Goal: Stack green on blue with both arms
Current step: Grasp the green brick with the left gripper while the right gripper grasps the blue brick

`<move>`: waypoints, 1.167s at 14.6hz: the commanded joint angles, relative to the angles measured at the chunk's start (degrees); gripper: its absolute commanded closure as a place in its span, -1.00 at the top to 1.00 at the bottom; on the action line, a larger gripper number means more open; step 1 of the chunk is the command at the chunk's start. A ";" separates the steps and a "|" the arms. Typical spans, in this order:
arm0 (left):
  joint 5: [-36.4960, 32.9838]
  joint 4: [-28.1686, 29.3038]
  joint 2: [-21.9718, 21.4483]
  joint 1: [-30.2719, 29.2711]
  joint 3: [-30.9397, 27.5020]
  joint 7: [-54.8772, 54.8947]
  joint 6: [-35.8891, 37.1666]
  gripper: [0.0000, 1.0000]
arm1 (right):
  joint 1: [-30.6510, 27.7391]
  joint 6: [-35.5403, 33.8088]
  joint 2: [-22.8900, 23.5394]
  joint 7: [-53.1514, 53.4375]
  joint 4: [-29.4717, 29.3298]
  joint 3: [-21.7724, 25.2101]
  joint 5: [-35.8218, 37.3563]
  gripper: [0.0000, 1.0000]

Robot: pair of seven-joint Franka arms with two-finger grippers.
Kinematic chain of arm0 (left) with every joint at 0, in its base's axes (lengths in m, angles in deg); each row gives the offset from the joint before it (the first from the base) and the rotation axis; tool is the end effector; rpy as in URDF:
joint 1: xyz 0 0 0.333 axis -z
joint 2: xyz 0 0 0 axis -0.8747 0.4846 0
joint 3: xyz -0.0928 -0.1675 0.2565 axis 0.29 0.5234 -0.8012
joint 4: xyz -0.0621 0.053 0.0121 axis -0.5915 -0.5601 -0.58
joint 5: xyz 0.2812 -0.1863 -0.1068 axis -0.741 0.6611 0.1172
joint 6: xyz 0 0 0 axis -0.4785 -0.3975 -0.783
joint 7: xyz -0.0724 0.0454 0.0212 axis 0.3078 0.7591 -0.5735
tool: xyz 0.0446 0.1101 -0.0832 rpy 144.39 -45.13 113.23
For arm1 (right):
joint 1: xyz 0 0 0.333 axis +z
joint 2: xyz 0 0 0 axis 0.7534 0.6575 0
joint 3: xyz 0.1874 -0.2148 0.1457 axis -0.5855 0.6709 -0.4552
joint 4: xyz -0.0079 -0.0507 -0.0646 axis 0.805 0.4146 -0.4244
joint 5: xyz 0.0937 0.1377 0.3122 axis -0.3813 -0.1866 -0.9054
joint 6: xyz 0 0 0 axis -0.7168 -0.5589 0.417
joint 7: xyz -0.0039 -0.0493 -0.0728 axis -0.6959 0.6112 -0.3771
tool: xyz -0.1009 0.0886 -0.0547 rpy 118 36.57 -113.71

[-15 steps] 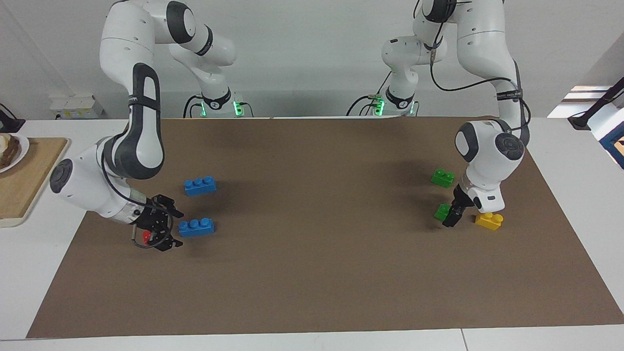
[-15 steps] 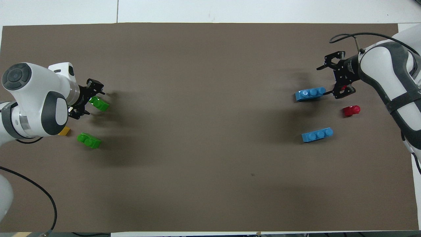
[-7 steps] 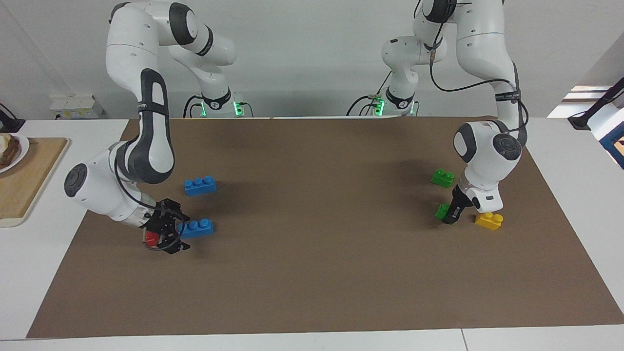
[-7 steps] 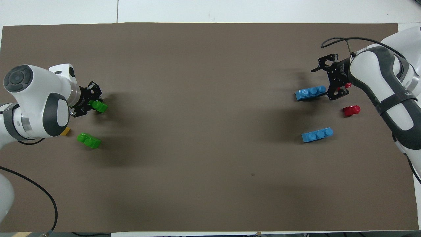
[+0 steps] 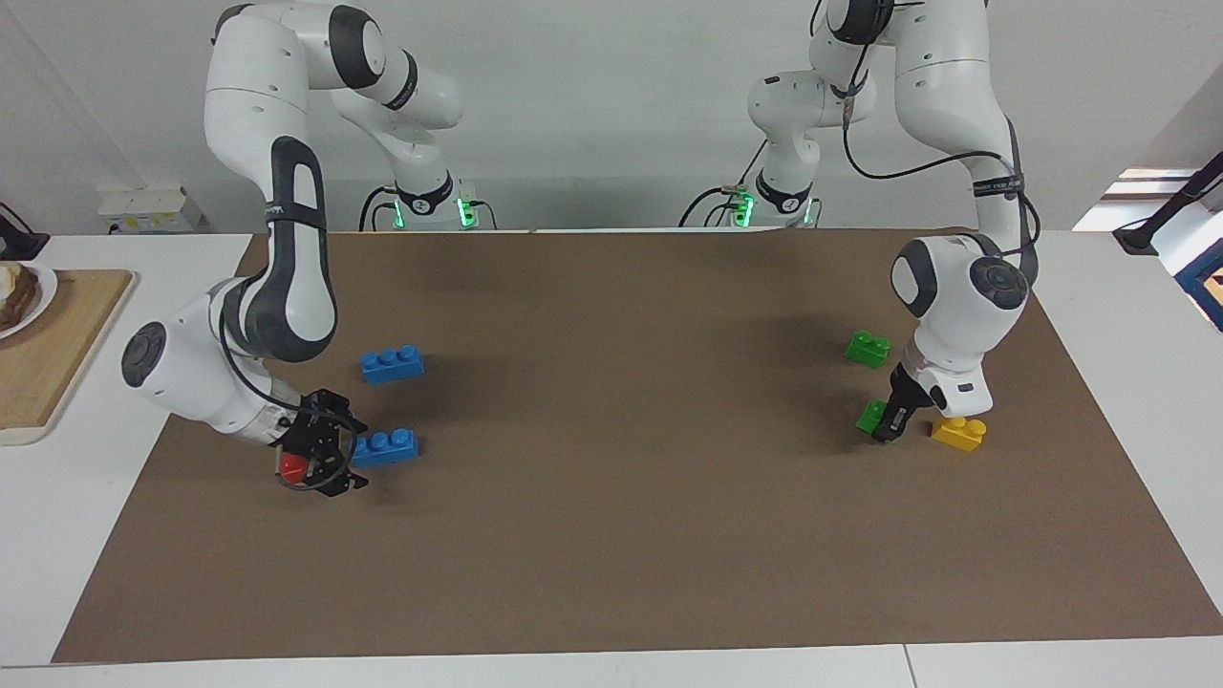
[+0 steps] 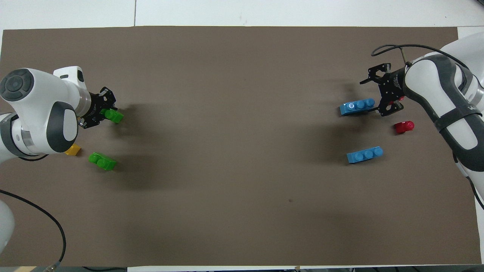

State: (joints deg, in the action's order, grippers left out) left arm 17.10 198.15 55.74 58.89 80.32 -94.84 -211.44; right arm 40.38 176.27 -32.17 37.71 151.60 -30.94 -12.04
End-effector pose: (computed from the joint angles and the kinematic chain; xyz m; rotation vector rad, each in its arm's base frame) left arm 0.5985 -0.0239 0.3170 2.7824 1.3102 0.0734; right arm 0.6406 -0.0365 0.2991 -2.2220 1.8003 0.3962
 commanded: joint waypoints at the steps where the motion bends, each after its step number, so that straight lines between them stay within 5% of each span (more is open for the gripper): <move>1: 0.09 -6.99 0.35 3.25 -0.43 -9.26 6.77 -1.00 | -0.89 1.36 -1.22 -3.25 3.08 -0.34 -2.06 1.00; 5: -0.09 -11.22 -1.57 7.48 -0.52 -23.61 13.36 -1.00 | -0.89 3.03 -1.49 -3.62 4.40 -0.34 -2.24 0.96; 7: -0.09 -14.21 -2.02 9.76 -0.60 -29.58 17.24 -1.00 | -1.07 2.95 -1.57 -3.79 4.40 -0.34 -2.24 0.77; 9: -0.09 -15.62 -2.98 11.34 -0.43 -36.44 18.92 -1.00 | -1.59 2.68 -1.57 -5.28 4.40 -0.34 -2.33 0.17; 11: -0.09 -15.54 -4.65 12.66 -0.34 -40.76 20.15 -1.00 | -1.60 2.51 -1.57 -5.90 4.40 -0.34 -3.20 -0.80; 12: -0.09 -15.63 -5.27 13.11 -0.34 -42.43 21.29 -1.00 | -1.51 2.25 -1.57 -6.16 4.14 -0.34 -3.21 -1.00; 17: -0.09 -15.71 -5.98 15.39 -0.34 -45.96 24.20 -1.00 | -0.37 0.93 -1.31 -5.99 0.63 -0.34 -3.29 -1.00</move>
State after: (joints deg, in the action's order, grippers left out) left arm 17.08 182.58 50.27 73.32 80.71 -139.13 -189.07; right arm 39.66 177.92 -32.74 33.10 153.29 -31.10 -13.80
